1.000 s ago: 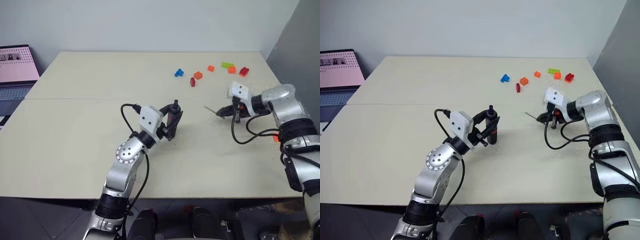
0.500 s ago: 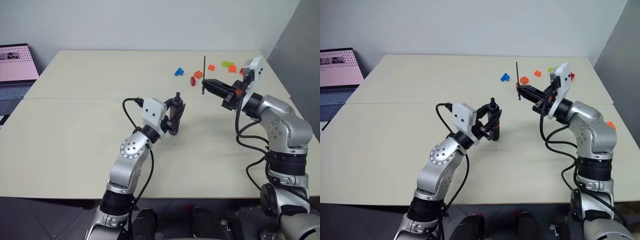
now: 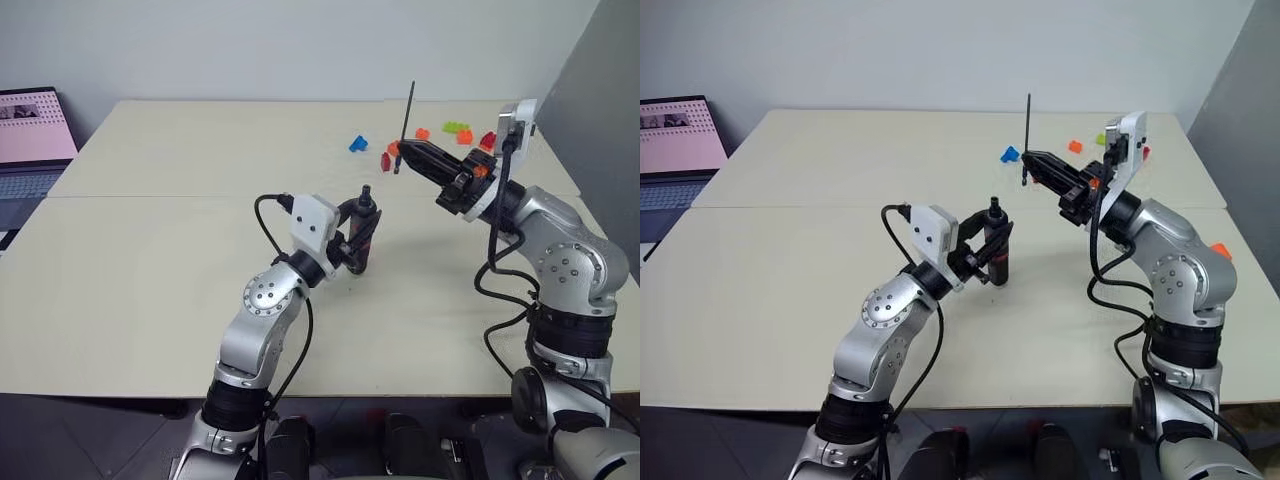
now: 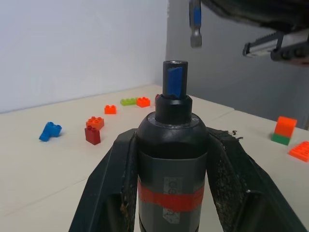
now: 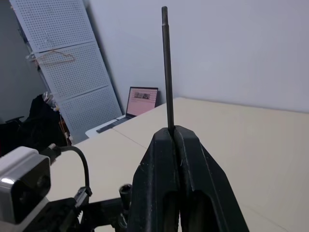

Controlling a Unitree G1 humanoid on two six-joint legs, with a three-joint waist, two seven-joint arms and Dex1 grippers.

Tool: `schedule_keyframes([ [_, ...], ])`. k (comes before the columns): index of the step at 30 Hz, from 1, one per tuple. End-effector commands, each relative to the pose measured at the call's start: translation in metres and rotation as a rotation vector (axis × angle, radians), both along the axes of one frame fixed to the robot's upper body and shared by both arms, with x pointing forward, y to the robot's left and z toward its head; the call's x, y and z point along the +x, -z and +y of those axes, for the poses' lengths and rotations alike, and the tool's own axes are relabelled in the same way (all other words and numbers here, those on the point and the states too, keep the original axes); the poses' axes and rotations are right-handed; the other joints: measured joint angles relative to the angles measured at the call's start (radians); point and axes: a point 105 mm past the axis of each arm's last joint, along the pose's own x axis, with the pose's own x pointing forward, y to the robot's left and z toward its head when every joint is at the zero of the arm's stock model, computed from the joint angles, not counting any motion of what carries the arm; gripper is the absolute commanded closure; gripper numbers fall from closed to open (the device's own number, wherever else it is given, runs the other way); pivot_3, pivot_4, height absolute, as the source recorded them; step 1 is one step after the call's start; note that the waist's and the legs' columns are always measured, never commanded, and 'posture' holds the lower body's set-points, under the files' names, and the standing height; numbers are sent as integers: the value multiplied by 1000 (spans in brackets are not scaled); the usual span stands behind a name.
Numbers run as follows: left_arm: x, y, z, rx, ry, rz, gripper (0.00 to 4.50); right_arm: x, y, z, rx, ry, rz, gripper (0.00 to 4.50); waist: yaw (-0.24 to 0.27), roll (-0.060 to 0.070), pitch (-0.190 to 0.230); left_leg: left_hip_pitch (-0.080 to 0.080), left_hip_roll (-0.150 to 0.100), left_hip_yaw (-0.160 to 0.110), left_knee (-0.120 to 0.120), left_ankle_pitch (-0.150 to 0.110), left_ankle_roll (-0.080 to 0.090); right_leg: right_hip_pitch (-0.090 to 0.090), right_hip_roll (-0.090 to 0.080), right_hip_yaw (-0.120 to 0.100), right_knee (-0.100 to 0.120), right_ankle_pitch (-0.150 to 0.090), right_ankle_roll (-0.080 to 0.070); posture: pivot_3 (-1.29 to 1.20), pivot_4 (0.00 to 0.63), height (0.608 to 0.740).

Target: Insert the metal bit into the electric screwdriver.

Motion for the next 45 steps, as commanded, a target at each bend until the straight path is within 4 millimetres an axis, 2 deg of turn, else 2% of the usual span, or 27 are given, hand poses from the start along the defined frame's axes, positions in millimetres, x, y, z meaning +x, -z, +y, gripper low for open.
schedule_keyframes([
  [1,-7,-27,2,-15,-2,-116,2856,-8,-13,4,-8,17,-81,4500,0,0,0,0,0,0,0,0,0,0,0,0,0,0,0,0,150,740],
  [8,0,-21,6,-29,-135,-141,2856,-13,-17,22,-55,103,-197,4500,1,0,0,0,0,-1,0,0,0,-1,0,0,0,0,0,0,150,740],
  [13,7,-15,14,-81,-231,-119,2856,-12,-15,35,-3,110,-191,4500,0,0,0,-1,0,-1,0,0,0,-1,0,1,0,0,0,0,150,740],
  [20,12,5,16,-46,-257,-56,2856,-9,-12,54,41,81,-184,4500,0,0,0,-1,0,-1,0,0,0,-2,0,1,0,0,0,0,150,740],
  [24,12,7,15,-42,-259,-56,2856,-5,-10,62,46,77,-202,4500,0,0,0,0,0,-1,0,0,0,-2,0,0,0,0,0,0,150,740],
  [33,12,8,16,-36,-261,-56,2856,1,-1,67,11,52,-218,4500,0,0,0,0,0,-1,0,0,0,-2,0,0,0,0,0,0,150,740],
  [45,13,8,18,-30,-268,-58,2856,-2,10,71,-34,23,-219,4500,-1,0,0,0,0,-2,0,0,0,-2,1,0,0,0,0,0,150,740],
])
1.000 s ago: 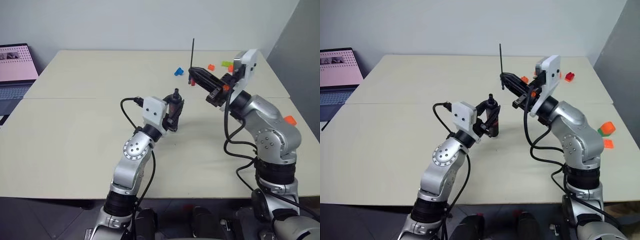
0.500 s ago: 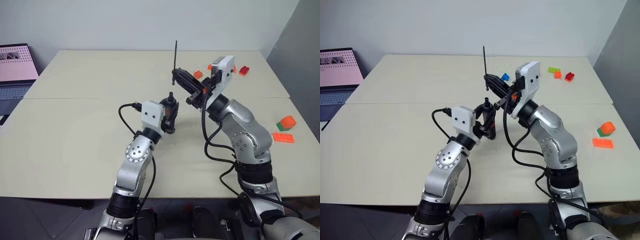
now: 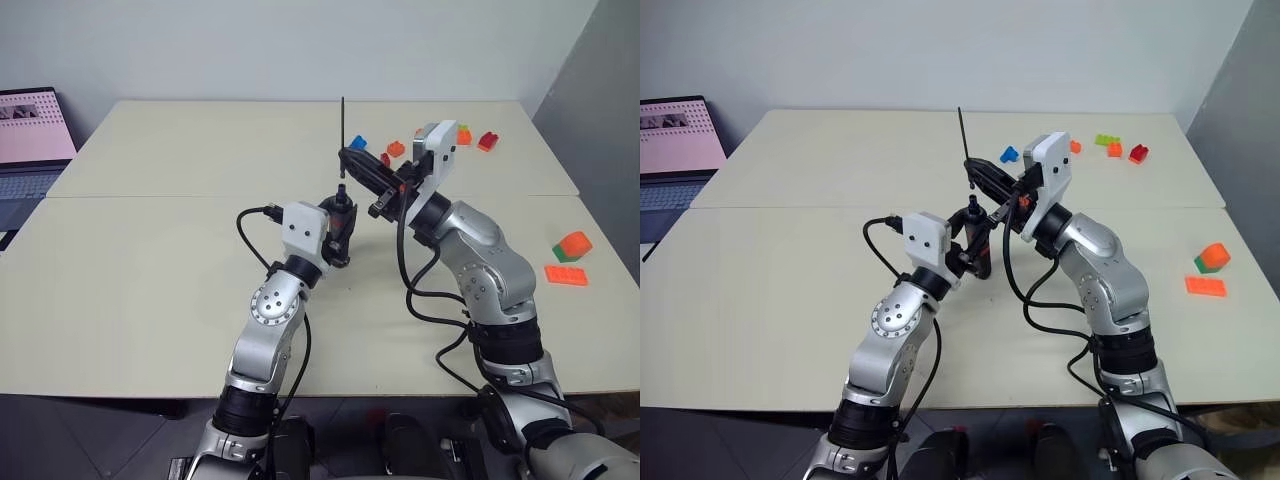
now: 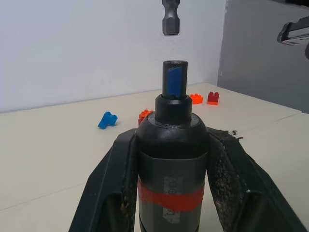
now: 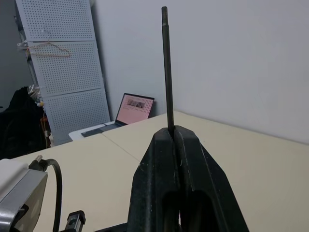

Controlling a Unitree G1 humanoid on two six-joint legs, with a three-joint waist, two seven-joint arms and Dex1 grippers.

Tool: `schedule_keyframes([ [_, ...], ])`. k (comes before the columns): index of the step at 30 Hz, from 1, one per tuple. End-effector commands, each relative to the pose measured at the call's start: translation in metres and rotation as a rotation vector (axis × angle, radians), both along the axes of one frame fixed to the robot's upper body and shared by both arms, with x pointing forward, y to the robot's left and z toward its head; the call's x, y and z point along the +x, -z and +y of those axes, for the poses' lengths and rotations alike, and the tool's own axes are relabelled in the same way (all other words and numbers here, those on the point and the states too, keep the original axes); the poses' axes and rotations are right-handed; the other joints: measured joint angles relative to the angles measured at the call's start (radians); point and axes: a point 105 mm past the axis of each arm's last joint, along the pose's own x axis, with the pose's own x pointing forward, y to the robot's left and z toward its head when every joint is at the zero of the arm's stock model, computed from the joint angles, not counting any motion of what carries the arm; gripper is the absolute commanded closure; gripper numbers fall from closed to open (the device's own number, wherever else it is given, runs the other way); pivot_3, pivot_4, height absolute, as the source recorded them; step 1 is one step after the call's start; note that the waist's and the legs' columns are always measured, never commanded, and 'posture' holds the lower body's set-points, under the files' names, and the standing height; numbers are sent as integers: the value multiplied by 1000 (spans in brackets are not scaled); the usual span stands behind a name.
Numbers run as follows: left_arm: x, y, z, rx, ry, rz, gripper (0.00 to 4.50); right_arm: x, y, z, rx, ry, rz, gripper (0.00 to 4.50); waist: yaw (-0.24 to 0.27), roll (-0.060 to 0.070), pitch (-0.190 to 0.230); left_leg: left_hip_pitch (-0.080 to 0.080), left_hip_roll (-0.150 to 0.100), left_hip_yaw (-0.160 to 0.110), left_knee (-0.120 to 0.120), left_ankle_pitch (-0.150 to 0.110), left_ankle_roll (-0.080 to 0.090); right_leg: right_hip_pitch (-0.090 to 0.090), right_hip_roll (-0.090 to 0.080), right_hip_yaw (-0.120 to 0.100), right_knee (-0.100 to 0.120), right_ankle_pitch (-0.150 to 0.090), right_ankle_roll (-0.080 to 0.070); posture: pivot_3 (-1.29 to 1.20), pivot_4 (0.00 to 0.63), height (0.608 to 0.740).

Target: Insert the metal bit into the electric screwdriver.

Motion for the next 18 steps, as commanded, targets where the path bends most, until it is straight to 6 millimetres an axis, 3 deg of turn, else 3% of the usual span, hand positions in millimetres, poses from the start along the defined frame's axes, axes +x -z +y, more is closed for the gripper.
schedule_keyframes([
  [1,-2,-5,1,4,-4,-29,2856,-8,-9,3,1,-22,-58,4500,0,0,0,0,0,0,0,0,0,0,0,0,0,0,0,0,150,740],
  [18,-1,-6,3,4,-12,-31,2856,-5,-2,-3,-12,-5,-42,4500,0,0,0,0,0,0,0,0,0,0,0,0,0,0,0,0,150,740],
])
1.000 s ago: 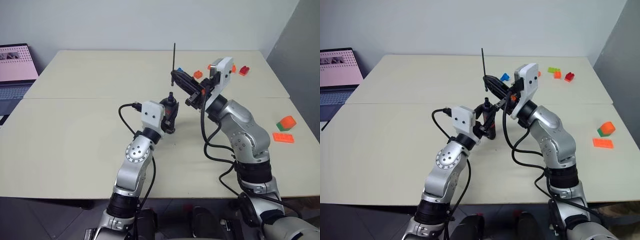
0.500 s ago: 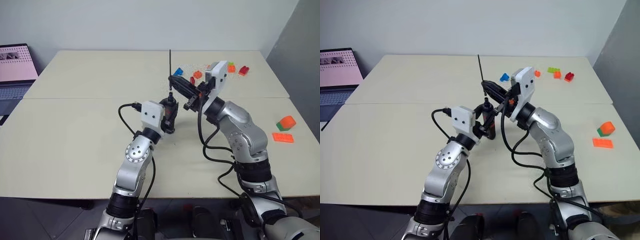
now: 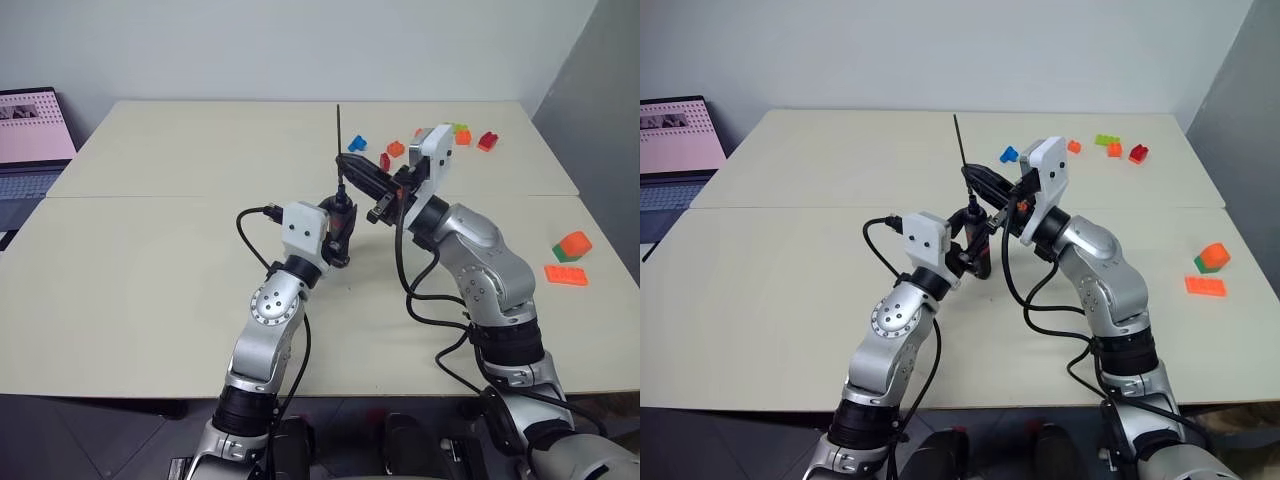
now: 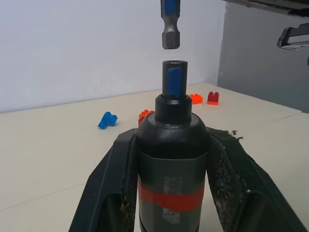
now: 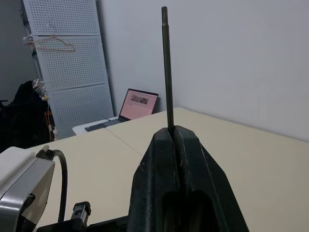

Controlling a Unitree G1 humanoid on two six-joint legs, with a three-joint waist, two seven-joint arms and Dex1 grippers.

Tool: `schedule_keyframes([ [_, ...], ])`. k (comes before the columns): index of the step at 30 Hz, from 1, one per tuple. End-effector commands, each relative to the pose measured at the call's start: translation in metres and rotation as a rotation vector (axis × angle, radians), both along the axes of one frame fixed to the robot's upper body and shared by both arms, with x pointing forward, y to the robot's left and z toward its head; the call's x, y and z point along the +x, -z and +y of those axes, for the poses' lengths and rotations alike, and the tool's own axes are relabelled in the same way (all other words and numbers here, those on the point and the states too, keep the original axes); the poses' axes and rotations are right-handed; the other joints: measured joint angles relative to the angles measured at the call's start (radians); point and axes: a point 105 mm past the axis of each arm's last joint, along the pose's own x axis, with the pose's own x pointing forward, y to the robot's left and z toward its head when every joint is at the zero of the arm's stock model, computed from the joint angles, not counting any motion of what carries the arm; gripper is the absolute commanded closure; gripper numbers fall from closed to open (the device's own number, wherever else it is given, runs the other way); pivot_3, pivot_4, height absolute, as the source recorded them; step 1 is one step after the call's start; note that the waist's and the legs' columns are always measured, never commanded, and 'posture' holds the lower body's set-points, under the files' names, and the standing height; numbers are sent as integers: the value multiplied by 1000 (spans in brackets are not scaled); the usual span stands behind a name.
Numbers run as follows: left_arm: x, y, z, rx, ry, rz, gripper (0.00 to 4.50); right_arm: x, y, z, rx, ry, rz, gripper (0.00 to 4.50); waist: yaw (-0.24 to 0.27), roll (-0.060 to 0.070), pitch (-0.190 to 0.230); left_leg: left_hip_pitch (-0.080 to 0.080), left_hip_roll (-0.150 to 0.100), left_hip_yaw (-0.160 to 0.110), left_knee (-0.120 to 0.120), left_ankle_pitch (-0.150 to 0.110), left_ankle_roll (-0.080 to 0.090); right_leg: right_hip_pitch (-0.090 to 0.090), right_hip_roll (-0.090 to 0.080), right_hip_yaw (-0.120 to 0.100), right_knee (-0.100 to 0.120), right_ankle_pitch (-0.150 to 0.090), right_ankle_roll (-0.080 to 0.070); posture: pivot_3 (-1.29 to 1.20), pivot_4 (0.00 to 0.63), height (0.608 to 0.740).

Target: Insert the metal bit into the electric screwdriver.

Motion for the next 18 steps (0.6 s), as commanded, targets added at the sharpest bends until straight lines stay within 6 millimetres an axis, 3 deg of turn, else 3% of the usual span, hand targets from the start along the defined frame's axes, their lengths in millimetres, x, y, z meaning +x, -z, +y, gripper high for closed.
schedule_keyframes([
  [1,-1,-6,1,-4,-9,-30,2856,-4,-6,-4,9,11,-43,4500,0,0,0,0,0,0,0,0,0,0,0,0,0,0,0,0,150,740],
  [18,-2,-6,1,2,-4,-30,2856,-5,2,1,-49,5,-40,4500,0,0,0,0,0,0,0,0,0,0,0,0,0,0,0,0,150,740],
])
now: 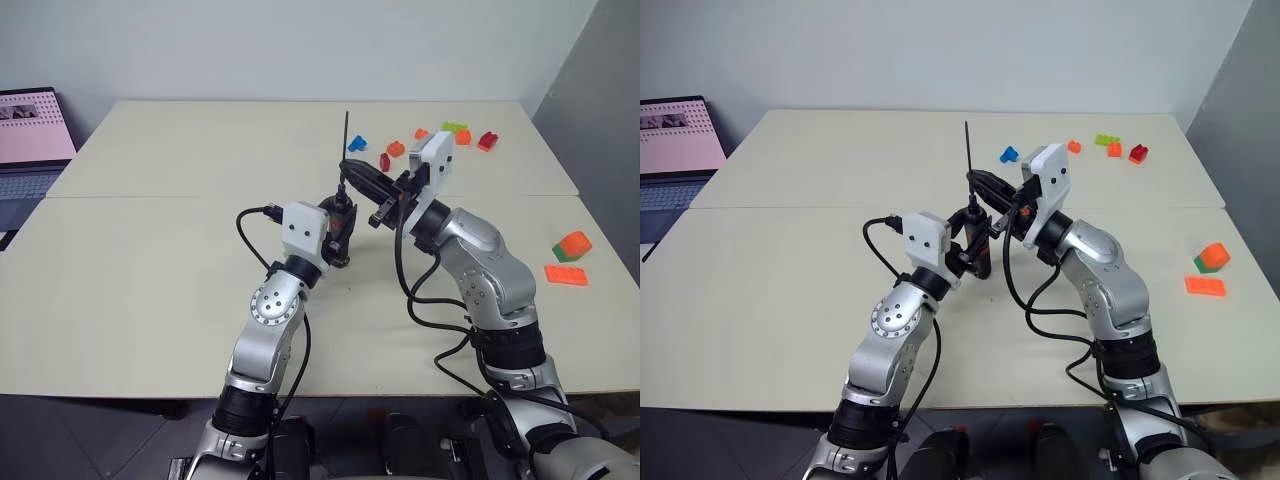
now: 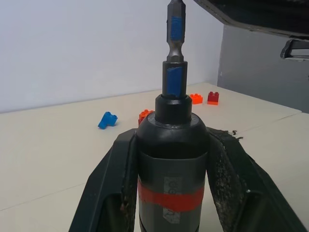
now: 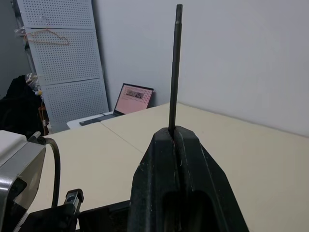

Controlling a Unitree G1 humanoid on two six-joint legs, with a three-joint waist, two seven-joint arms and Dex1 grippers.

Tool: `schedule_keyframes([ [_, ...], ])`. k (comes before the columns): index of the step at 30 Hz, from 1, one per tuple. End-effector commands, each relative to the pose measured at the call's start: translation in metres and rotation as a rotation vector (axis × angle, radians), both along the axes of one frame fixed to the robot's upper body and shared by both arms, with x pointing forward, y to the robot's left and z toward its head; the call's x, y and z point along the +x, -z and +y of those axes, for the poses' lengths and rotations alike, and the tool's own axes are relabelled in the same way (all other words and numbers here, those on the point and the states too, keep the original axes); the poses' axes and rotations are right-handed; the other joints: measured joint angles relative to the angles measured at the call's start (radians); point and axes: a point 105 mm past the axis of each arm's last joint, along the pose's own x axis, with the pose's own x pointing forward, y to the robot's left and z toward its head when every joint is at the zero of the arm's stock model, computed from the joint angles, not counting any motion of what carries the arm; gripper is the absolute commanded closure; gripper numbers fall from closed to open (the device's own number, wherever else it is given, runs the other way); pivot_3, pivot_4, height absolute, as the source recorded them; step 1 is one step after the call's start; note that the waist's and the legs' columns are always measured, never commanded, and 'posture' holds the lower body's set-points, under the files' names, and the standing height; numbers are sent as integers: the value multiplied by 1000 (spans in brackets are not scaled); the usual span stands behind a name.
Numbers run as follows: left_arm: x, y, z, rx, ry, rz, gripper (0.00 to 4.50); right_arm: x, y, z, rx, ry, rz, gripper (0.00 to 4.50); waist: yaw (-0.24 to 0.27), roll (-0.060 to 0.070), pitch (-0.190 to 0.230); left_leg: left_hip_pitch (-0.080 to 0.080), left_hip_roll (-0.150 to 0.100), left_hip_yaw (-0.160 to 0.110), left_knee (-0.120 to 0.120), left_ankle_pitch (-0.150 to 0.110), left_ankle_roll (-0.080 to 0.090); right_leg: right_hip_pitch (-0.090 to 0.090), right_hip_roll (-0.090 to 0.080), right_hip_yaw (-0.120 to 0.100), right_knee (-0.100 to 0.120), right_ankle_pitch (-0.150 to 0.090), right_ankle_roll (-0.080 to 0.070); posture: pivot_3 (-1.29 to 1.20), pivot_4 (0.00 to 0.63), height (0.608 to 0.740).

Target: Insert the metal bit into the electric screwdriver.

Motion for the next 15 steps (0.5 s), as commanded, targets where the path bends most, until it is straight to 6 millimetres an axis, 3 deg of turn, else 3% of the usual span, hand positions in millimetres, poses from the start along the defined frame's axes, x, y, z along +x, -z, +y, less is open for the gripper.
schedule_keyframes([
  [1,-3,-6,0,1,-3,-29,2856,-7,-3,4,-30,-24,-32,4500,0,0,0,0,0,0,0,0,0,0,0,0,0,0,0,0,150,740],
  [15,-3,-5,-1,0,4,-25,2857,-13,8,4,-98,-56,9,4500,1,0,0,1,0,0,0,0,0,1,0,0,0,0,0,0,150,740],
])
